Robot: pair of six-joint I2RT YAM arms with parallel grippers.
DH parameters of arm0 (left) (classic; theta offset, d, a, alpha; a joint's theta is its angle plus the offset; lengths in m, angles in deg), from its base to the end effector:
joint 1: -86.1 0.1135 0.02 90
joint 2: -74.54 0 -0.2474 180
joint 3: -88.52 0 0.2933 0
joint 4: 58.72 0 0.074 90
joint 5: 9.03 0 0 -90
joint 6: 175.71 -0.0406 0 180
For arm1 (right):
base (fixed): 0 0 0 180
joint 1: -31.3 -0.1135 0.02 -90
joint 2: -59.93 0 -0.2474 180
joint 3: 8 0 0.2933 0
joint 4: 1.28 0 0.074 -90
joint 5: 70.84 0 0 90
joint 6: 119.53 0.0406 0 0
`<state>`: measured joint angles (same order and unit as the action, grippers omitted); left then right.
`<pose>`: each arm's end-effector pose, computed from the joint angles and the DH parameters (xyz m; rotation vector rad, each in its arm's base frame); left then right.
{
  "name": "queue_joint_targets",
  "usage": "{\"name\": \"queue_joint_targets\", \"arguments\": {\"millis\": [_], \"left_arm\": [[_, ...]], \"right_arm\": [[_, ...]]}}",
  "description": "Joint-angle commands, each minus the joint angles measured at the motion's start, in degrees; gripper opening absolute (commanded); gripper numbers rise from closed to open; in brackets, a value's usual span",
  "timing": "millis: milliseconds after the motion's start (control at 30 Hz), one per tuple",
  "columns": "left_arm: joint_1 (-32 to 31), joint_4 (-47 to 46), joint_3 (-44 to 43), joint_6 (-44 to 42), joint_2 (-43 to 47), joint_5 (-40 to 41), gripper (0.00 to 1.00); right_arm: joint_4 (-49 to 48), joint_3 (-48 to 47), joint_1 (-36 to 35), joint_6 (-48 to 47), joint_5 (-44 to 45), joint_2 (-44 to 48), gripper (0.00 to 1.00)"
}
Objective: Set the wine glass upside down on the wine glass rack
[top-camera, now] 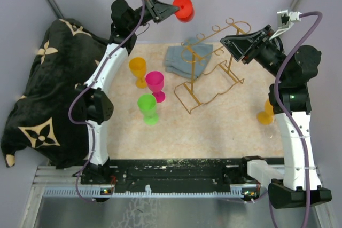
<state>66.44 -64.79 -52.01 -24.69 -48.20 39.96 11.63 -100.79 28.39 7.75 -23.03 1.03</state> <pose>0.4890 -0.2030 0.4535 0.2302 1.4229 -1.5989 0.2312 0.0391 0.5262 -0.2887 1.3453 1.0343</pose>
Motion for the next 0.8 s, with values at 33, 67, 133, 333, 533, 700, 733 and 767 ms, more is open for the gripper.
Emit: {"name": "queue_joint_targets", "arguments": {"millis": [33,67,133,333,533,700,733,767], "left_arm": [[-1.9,1.2,-1.7,-3.1,-0.8,2.3,0.0],[-2.1,1.2,-1.6,-3.0,-0.8,2.2,0.0],[-2.3,0.9,-0.3,-2.7,-0.4,2.4,0.0],[-2.3,1.1,9.5,-4.3,5.0,5.8,0.0],[-2.2,3.7,15.4,-5.3,9.2,8.2,0.0],[-2.3,5.6,17.6,-5.9,11.6,8.7,0.0],[-2.3,6.0,18.0,-6.2,12.1,9.0,0.0],[-2.3,6.5,18.5,-6.4,12.6,9.2,0.0]], "right_arm": [[0.4,-0.5,0.2,-1.8,1.3,1.2,0.34],[0.6,-0.5,0.1,-1.9,1.4,1.2,0.34],[0.9,-0.4,0.1,-2.2,1.5,1.3,0.34],[0.0,0.7,0.1,-1.6,1.5,1.5,0.34],[-1.1,1.4,0.1,-0.8,1.2,1.3,0.33],[-1.3,1.9,0.1,-0.6,1.0,1.5,0.33],[-1.4,2.0,0.1,-0.5,1.1,1.5,0.33],[-1.5,2.2,0.1,-0.4,1.1,1.5,0.33]]}}
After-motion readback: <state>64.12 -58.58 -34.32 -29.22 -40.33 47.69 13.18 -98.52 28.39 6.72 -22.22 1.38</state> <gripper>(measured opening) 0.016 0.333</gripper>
